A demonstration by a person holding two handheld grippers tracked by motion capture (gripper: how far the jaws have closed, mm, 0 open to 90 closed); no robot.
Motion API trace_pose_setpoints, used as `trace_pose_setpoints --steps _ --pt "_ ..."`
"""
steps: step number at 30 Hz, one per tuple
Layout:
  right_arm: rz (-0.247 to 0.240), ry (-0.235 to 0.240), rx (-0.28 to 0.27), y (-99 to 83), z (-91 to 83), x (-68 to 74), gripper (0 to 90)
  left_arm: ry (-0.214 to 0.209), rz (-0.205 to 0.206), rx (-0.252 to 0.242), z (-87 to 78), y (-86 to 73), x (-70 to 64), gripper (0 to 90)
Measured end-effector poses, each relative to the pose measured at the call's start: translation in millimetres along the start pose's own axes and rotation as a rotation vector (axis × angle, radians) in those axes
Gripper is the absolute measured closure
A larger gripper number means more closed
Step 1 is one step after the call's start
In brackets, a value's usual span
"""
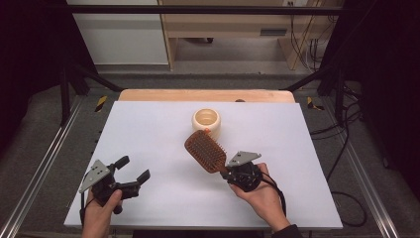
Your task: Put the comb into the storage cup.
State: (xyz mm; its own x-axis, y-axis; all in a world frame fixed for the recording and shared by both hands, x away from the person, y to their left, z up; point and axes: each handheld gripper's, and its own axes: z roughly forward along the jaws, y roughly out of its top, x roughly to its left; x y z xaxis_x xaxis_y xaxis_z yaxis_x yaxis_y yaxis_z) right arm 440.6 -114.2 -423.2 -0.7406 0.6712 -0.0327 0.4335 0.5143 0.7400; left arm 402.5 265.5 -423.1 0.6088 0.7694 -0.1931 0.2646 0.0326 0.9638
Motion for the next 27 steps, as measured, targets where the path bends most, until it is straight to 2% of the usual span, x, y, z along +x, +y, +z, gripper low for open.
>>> trace_pose_setpoints --steps 6,9,14,17,20,23,27 --pt "0.010 -0.026 -0.084 1.0 -0.4 1.0 72.9 -0.116 -0.038 0.001 29.7 10.1 -24.8 3.6" --pt "0.006 -0.044 -0.123 1.1 -1.1 0.9 72.9 -0.158 -0.050 0.014 47.9 14.3 -36.5 3.6" --pt "0.024 -0.049 -0.176 -1.3 -4.7 0.3 72.9 -0.190 -0.063 0.010 72.1 26.9 -53.4 4.0" --pt "0.025 -0.057 -0.186 -3.4 -4.4 -0.1 72.9 -0.197 -0.089 0.000 83.7 35.1 -59.8 4.5" --pt "0.026 -0.063 -0.205 -3.0 -5.7 -0.9 72.9 -0.199 -0.109 0.007 94.7 40.2 -61.6 5.1" --pt "0.024 -0.069 -0.228 -2.9 -7.9 0.4 72.9 -0.218 -0.127 0.019 103.4 43.8 -62.5 5.0" --pt "0.020 -0.074 -0.246 -2.5 -9.1 3.0 72.9 -0.234 -0.167 0.004 110.0 47.5 -64.0 5.1"
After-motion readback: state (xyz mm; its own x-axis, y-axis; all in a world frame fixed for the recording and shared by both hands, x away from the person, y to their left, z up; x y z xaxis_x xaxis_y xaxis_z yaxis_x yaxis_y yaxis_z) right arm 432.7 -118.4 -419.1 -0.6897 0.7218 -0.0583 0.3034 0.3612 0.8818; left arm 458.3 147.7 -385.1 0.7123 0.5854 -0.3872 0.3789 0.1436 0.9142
